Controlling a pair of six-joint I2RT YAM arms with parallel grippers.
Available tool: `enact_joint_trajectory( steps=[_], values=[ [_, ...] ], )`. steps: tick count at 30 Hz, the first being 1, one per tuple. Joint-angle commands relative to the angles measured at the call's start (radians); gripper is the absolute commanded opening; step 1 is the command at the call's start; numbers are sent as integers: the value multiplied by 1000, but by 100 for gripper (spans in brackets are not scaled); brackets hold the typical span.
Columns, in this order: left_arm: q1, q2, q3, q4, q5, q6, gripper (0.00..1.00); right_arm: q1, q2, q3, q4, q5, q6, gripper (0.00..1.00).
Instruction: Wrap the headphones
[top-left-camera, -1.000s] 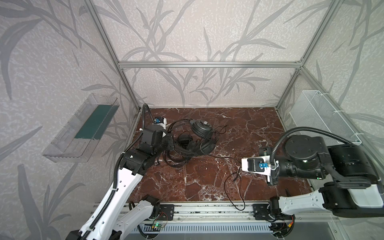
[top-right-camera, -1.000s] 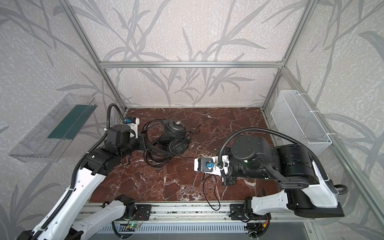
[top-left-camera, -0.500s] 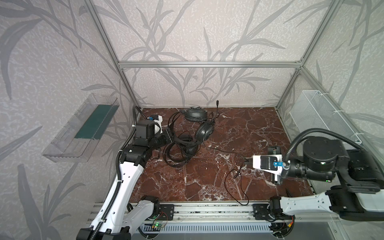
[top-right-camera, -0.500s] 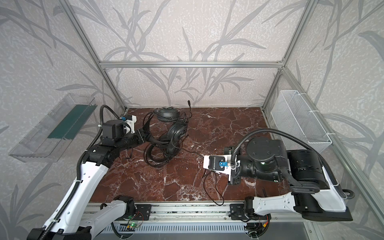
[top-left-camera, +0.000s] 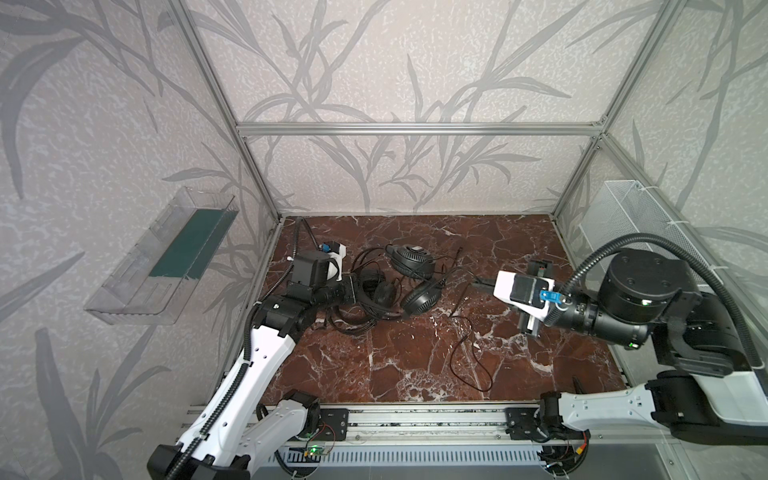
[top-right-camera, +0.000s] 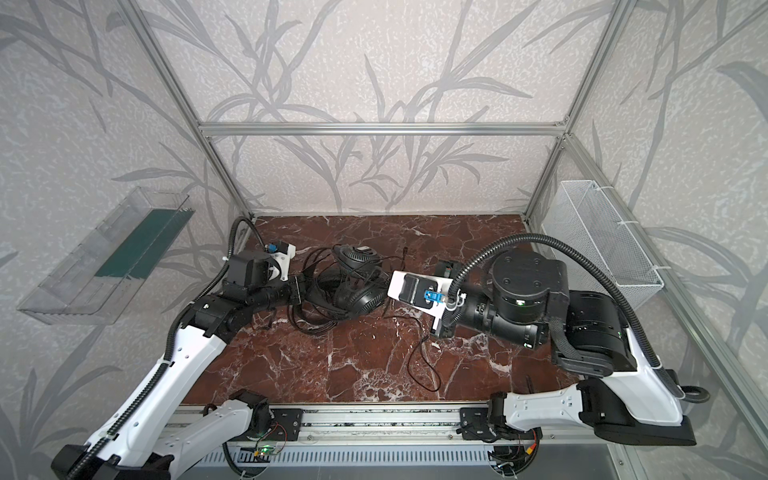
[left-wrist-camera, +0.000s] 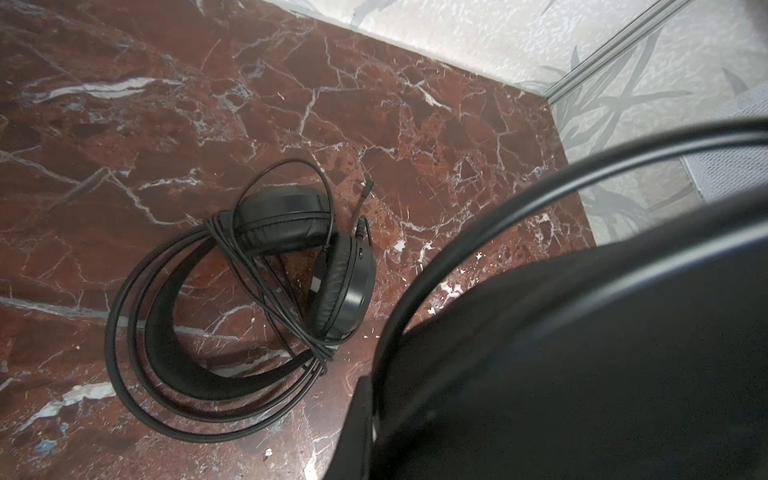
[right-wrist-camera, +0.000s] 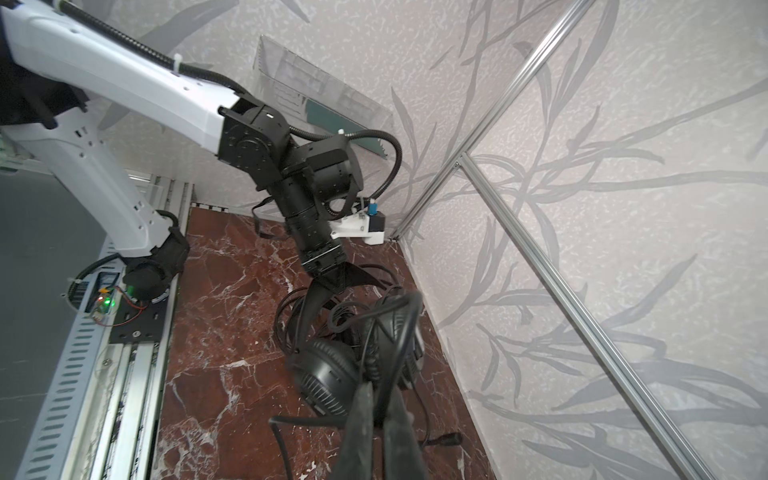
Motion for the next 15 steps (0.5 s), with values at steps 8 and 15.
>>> enact_joint_trajectory(
  steps=[8, 15],
  values=[
    [-46, -81, -38, 31, -129, 27, 0, -26, -135, -75, 305, 56, 11, 0],
    [-24, -150, -53, 89, -1, -6, 0, -26, -251, -236, 321, 187, -26, 0]
  ],
)
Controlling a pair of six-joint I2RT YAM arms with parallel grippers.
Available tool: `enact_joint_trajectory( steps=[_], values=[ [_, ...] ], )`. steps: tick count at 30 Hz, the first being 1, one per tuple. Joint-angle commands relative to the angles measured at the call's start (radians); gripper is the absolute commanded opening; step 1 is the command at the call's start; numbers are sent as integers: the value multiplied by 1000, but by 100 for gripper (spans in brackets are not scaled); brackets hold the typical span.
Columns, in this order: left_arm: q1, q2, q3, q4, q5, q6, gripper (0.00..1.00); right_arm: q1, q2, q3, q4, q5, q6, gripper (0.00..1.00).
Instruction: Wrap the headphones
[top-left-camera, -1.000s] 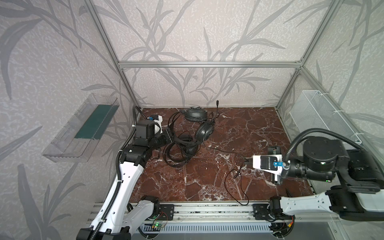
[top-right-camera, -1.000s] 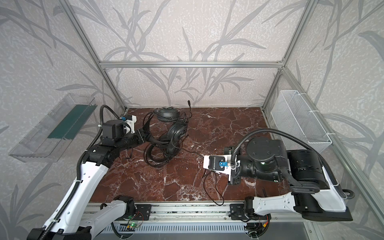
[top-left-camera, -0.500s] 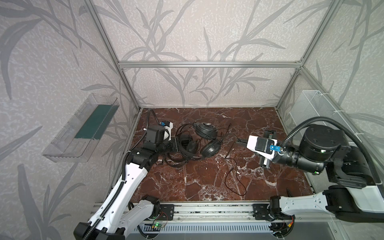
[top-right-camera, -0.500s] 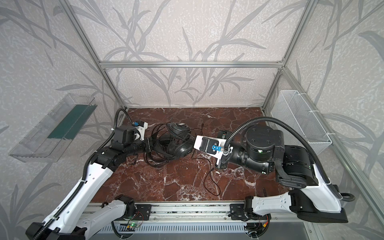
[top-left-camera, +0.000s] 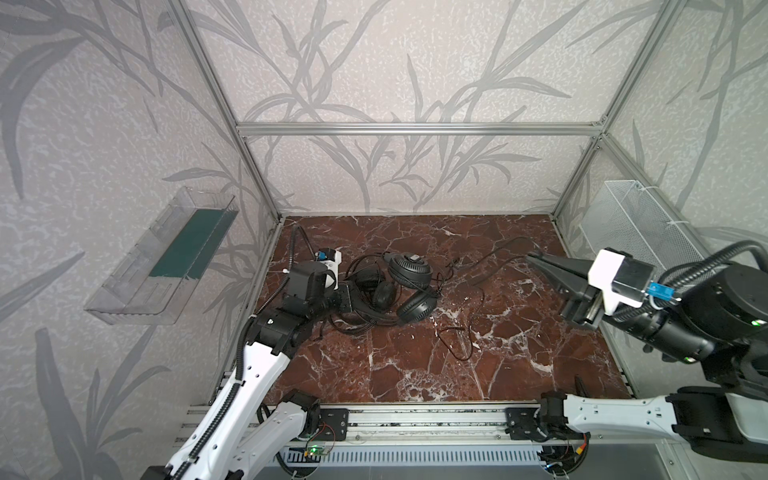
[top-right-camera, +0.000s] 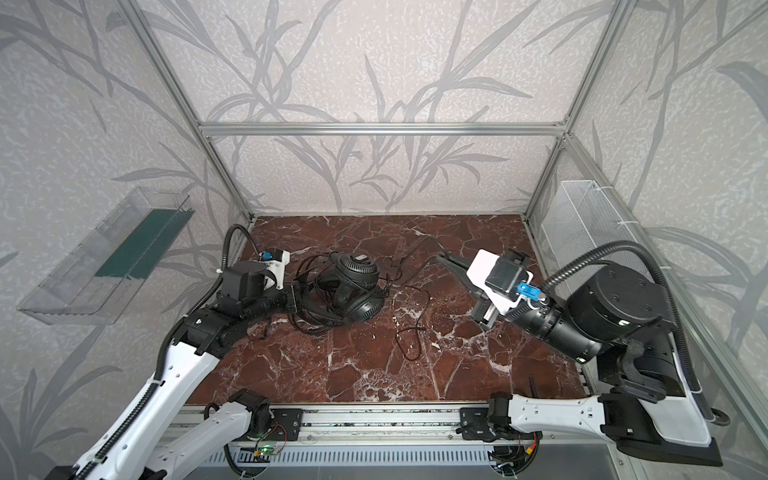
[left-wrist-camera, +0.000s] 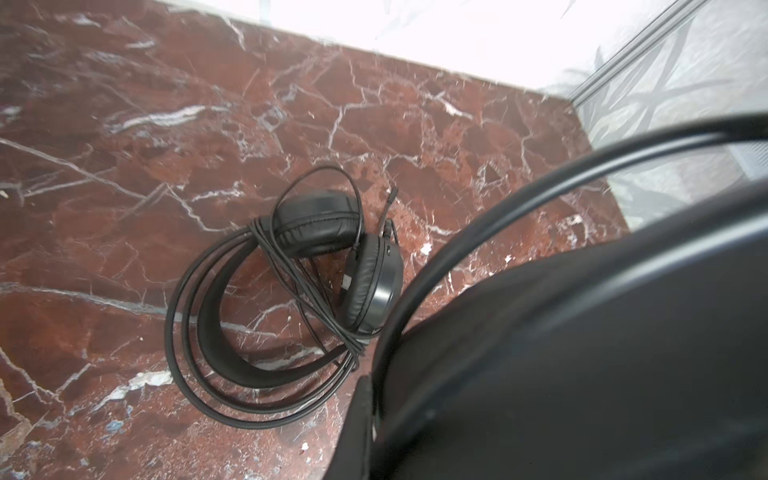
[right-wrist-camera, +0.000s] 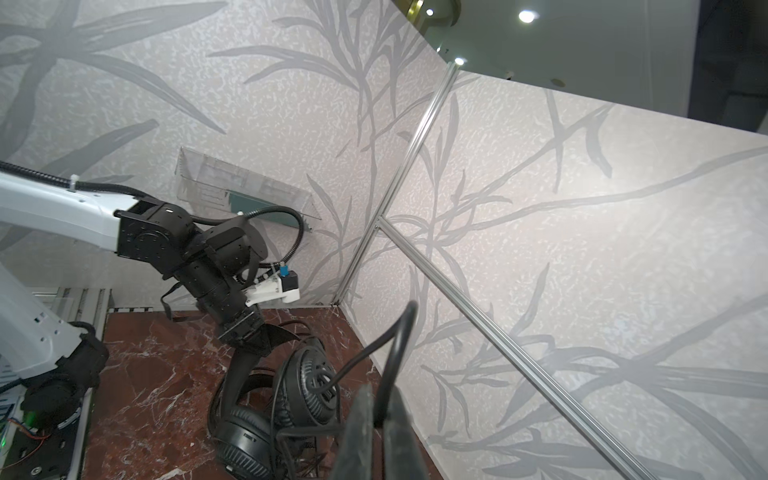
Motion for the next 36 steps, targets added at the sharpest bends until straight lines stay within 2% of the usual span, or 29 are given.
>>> enact_joint_trajectory(
  steps=[1, 6, 13, 16, 19, 21, 26, 28, 36],
  values=[
    [0, -30, -11, 92, 120, -26, 0, -5, -14, -58, 55, 88, -31, 0],
    [1, -82, -40, 89, 93, -33, 0, -5, -71, -85, -12, -7, 27, 0],
    [5, -166, -62, 102, 42, -37, 0, -3, -297, -268, 118, 109, 86, 0],
    [8, -178, -68, 97, -38, -60, 0, -1, -331, -262, 45, 94, 127, 0],
    [26, -195, -68, 103, -50, -93, 0, -2, -320, -279, 3, 159, 141, 0],
    [49, -215, -71, 123, -38, -127, 0, -1, -324, -310, 22, 228, 133, 0],
    [123, -275, -69, 168, 88, -191, 0, 2, -403, -430, 192, 470, 70, 0],
    [125, -279, -63, 175, 122, -209, 0, 14, -413, -456, 192, 524, 61, 0],
    [138, -252, -23, 241, 169, -327, 0, 31, -308, -546, -151, 456, 259, 0]
  ],
)
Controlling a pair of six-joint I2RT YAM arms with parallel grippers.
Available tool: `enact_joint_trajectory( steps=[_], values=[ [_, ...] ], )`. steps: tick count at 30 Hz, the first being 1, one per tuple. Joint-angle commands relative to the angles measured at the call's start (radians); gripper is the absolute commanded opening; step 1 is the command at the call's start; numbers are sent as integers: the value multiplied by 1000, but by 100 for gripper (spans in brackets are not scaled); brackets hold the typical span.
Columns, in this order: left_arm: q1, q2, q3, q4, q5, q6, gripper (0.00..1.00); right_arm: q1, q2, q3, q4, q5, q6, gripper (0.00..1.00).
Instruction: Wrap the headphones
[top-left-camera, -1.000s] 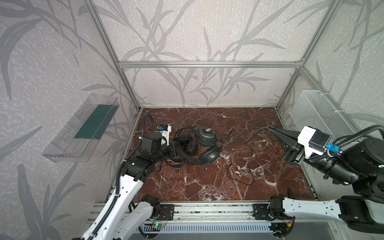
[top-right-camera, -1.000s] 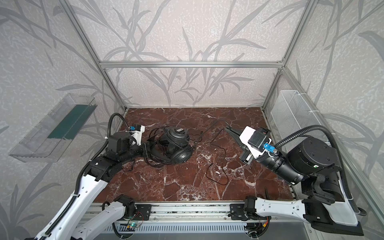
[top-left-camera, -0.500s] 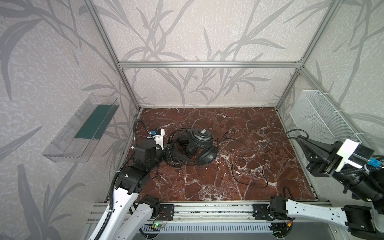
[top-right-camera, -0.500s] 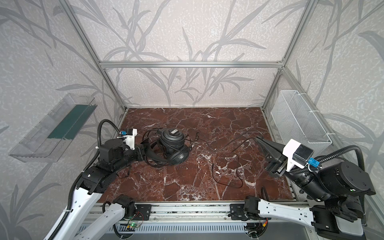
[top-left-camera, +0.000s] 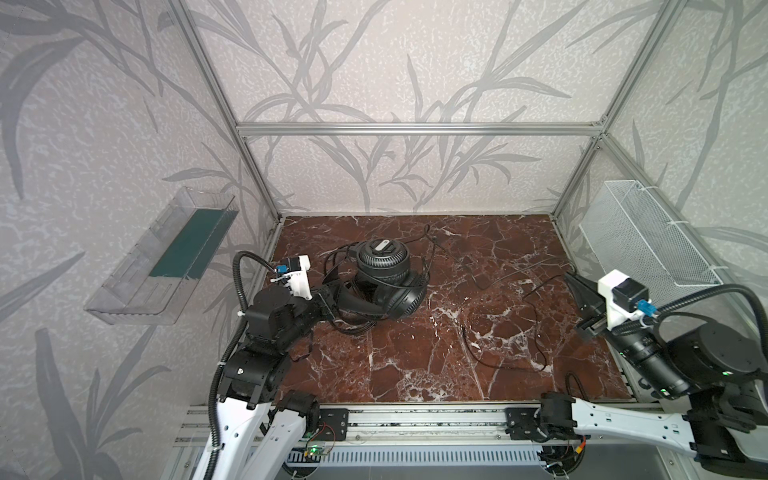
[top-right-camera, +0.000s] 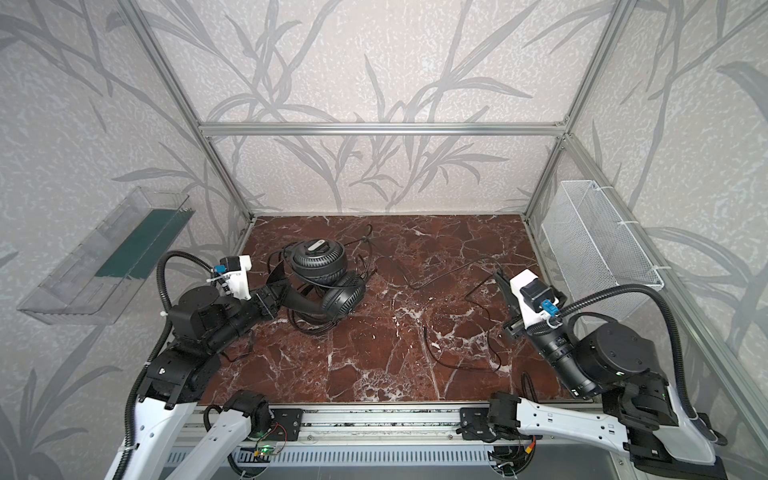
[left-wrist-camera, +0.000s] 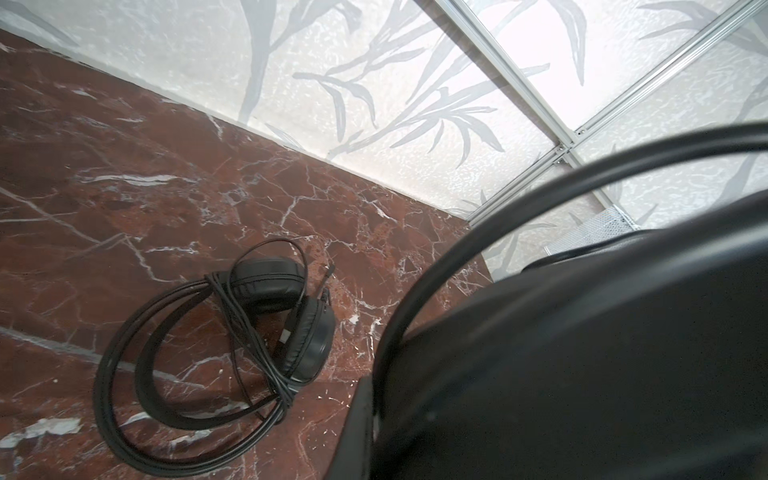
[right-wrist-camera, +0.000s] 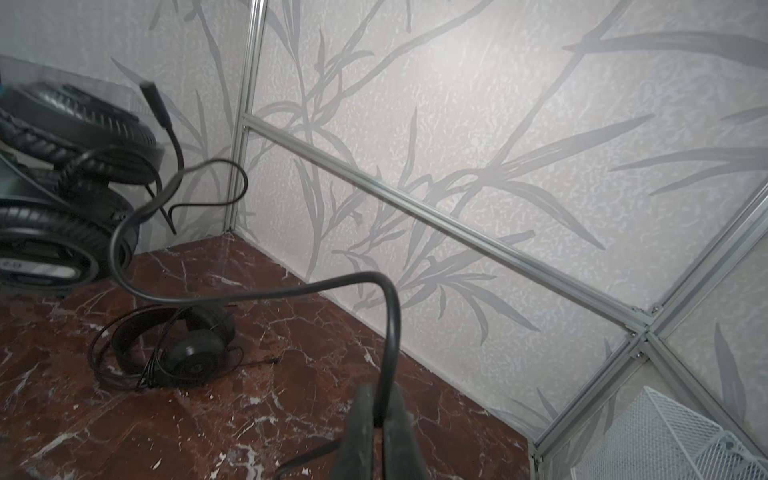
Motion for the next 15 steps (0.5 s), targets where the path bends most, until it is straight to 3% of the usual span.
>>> enact_joint_trajectory(
  steps=[1, 7, 11, 13, 15],
  values=[
    [13, 19, 77, 86, 28, -102, 0, 7, 73, -58, -173, -42, 120, 0],
    [69, 125, 239, -93, -129, -71, 0, 8, 95, -142, -219, -124, 208, 0],
    [72, 202, 284, -98, -46, -15, 0, 0, 75, -135, -245, 91, 252, 0],
    [68, 232, 275, -125, -41, 10, 0, -2, 4, -107, -189, 44, 222, 0],
    [66, 236, 239, -125, -37, 27, 0, -2, -37, -67, -158, -87, 202, 0]
  ],
)
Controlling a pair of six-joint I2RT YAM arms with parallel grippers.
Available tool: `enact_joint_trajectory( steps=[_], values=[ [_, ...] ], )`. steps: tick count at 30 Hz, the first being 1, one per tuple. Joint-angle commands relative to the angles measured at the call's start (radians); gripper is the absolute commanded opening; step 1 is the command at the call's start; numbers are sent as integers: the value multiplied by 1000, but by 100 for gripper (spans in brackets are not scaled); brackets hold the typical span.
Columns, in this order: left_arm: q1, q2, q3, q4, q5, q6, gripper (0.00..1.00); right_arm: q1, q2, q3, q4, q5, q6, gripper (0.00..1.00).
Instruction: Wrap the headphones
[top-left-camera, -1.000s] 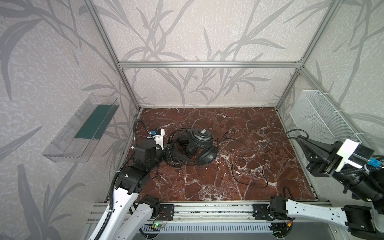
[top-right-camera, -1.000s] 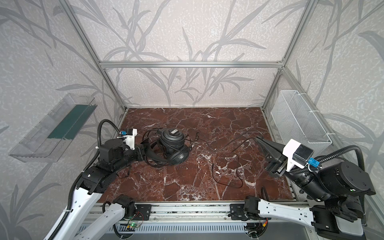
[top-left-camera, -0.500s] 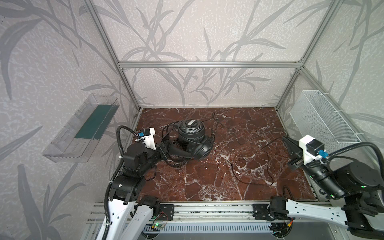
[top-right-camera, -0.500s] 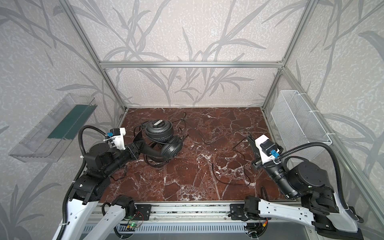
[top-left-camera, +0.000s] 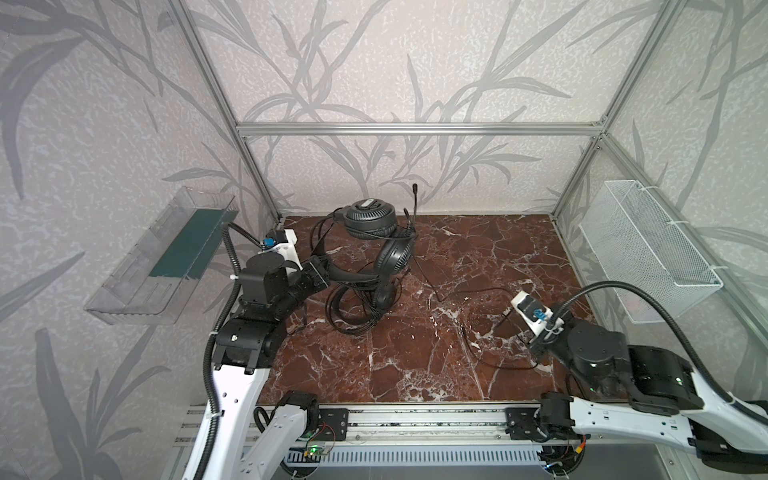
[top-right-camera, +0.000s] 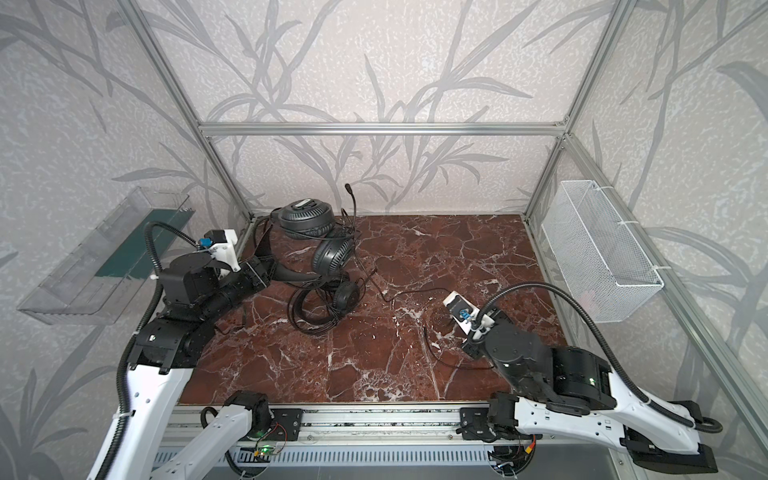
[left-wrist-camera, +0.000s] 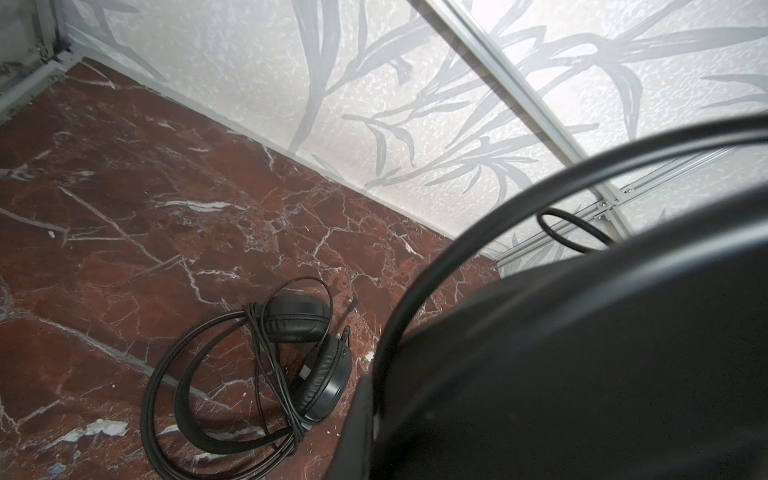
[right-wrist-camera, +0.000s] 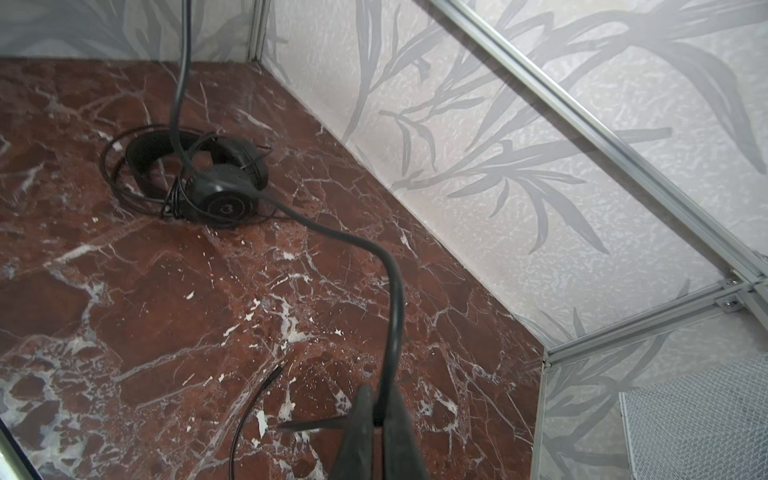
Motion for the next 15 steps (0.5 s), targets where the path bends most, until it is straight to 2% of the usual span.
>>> enact_joint_trajectory(
  steps=[1, 4, 7, 10, 13, 15],
  values=[
    [-6, 7, -32, -11, 22, 16, 0, -1, -67, 92, 47, -96, 6, 0],
    [8, 5, -62, -19, 16, -10, 0, -1, 8, 117, -63, -148, 15, 0],
    [37, -15, -66, 5, 58, -34, 0, -1, 66, 72, -124, -38, 104, 0],
    [45, -22, -61, 28, 92, -64, 0, -4, -20, 0, -59, 58, 172, 0],
    [75, 8, -52, 31, 140, -123, 0, -5, -80, -49, -85, 6, 251, 0],
    [112, 27, -62, 67, 197, -187, 0, -10, -16, -66, -182, -61, 319, 0]
  ],
)
